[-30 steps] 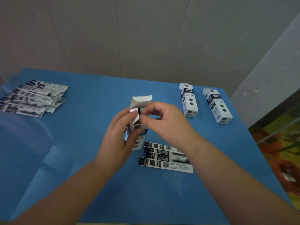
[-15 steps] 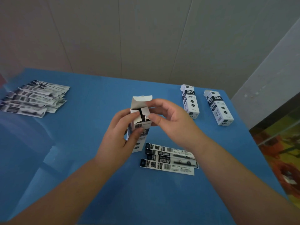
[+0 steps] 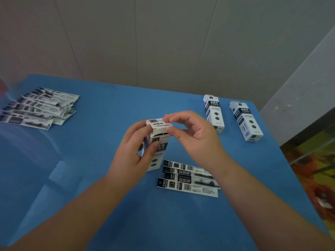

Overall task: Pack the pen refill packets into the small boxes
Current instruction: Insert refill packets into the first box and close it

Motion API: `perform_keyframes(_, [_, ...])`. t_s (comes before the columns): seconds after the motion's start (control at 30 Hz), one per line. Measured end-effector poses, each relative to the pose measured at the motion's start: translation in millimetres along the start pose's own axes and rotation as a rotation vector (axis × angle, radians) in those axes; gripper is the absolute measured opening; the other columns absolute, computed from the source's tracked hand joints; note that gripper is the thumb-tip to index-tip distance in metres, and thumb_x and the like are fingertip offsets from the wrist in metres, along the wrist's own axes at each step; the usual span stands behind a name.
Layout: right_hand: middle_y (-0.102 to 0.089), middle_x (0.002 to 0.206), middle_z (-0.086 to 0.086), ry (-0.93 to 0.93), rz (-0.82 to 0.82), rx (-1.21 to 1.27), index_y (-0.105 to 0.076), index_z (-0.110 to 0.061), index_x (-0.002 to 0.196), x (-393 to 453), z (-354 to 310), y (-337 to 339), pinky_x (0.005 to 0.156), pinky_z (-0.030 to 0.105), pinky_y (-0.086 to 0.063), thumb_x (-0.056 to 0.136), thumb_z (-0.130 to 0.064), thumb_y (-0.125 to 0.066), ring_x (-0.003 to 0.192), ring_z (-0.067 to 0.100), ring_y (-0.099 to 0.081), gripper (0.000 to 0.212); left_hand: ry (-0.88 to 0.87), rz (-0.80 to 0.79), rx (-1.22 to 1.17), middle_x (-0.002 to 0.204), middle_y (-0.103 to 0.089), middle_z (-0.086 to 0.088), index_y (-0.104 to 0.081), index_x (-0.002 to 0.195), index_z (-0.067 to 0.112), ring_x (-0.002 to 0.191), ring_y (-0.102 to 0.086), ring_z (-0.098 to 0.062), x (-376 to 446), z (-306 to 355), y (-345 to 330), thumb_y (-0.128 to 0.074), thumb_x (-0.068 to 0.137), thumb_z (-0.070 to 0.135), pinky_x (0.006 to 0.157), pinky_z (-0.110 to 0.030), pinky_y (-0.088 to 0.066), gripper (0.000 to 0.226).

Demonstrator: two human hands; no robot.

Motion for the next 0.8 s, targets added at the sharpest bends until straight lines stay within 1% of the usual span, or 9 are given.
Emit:
perform_keyframes(0.07, [-0.073,0.112,0.001,0.031,0.003,-0.059,-0.07,-0.02,0.099,0.6,0.2,0.7,0.091,0.037,-0.058,0.092,-0.002,-0.068,0.115,0.017,-0.067,0.019,0.002,0.0,0.004,0.14,-0.049,0.006,-0.055,0.137,0.016,0.122,-0.058,-0.028,0.1,0.6,-0.5,-0.054,0.1,0.037,0.091,-0.052,-0.055,0.042])
perform_keyframes(0.17, [-0.072,0.112,0.006,0.09,0.006,-0.131,-0.073,-0.011,0.1,0.5,0.8,1.1,0.088,0.031,-0.058,0.091,-0.001,-0.069,0.113,0.017,-0.067,0.014,0.005,0.006,0.008,0.14,-0.052,0.004,-0.056,0.137,0.016,0.124,-0.058,-0.026,0.7,-0.3,-0.1,-0.056,0.099,0.034,0.092,-0.052,-0.054,0.042])
perform_keyframes(0.3, [-0.071,0.114,0.006,0.096,0.005,-0.142,-0.073,-0.012,0.101,-0.2,3.5,1.3,0.09,0.03,-0.057,0.093,-0.002,-0.068,0.116,0.016,-0.065,0.014,0.017,0.028,-0.106,0.137,-0.056,0.013,-0.046,0.135,0.047,0.124,-0.06,-0.023,-0.9,2.5,-1.6,-0.06,0.096,0.037,0.095,-0.046,-0.054,0.042])
perform_keyframes(0.4, [-0.071,0.113,0.002,0.066,0.018,-0.1,-0.073,-0.016,0.1,0.9,5.0,2.5,0.088,0.032,-0.057,0.095,-0.005,-0.066,0.113,0.017,-0.065,0.015,0.046,0.055,-0.154,0.135,-0.058,0.017,-0.041,0.132,0.058,0.123,-0.061,-0.017,-1.8,3.3,-3.3,-0.062,0.094,0.042,0.096,-0.037,-0.054,0.046])
perform_keyframes(0.47, [-0.071,0.113,0.003,0.066,0.022,-0.101,-0.073,-0.015,0.099,1.6,6.2,2.0,0.087,0.032,-0.057,0.095,-0.006,-0.066,0.111,0.018,-0.066,0.013,0.041,0.041,-0.134,0.137,-0.057,0.012,-0.042,0.135,0.054,0.124,-0.061,-0.021,-0.8,0.9,-3.1,-0.06,0.096,0.042,0.097,-0.043,-0.054,0.045])
perform_keyframes(0.53, [-0.069,0.116,0.005,0.07,0.003,-0.129,-0.075,-0.011,0.099,1.8,8.5,0.7,0.088,0.029,-0.056,0.094,-0.006,-0.067,0.111,0.017,-0.066,0.011,-0.007,0.006,-0.066,0.141,-0.055,0.001,-0.046,0.139,0.037,0.125,-0.059,-0.027,1.0,-0.6,-2.6,-0.057,0.099,0.037,0.096,-0.052,-0.053,0.042])
perform_keyframes(0.6, [-0.065,0.124,0.005,0.077,-0.032,-0.174,-0.076,-0.009,0.1,0.8,11.8,-0.1,0.093,0.026,-0.054,0.095,-0.008,-0.066,0.118,0.015,-0.062,0.011,-0.078,-0.007,0.026,0.143,-0.051,0.0,-0.051,0.137,0.024,0.126,-0.057,-0.027,3.1,1.1,-2.1,-0.055,0.101,0.029,0.094,-0.051,-0.053,0.037])
perform_keyframes(0.7, [-0.058,0.139,0.004,0.072,-0.087,-0.184,-0.073,-0.018,0.104,-1.5,15.9,1.1,0.101,0.028,-0.052,0.097,-0.012,-0.065,0.129,0.01,-0.056,0.012,-0.12,-0.005,0.073,0.141,-0.051,-0.003,-0.055,0.132,0.02,0.124,-0.058,-0.026,6.0,5.8,-1.4,-0.053,0.101,0.024,0.091,-0.049,-0.055,0.032])
perform_keyframes(0.8, [-0.058,0.141,0.003,0.076,-0.1,-0.175,-0.068,-0.025,0.106,-1.6,17.2,1.2,0.1,0.035,-0.054,0.097,-0.019,-0.066,0.126,0.013,-0.059,0.011,-0.13,-0.018,0.06,0.141,-0.051,-0.004,-0.054,0.132,0.021,0.126,-0.057,-0.026,6.6,5.3,-2.3,-0.053,0.101,0.025,0.091,-0.05,-0.055,0.031])
Point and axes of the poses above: each hand's wrist, its own x-axis towards the middle knuckle, its own y-axis out of the back of the hand, z = x × y, the point moved 2 cm from there along x, towards the middle knuckle
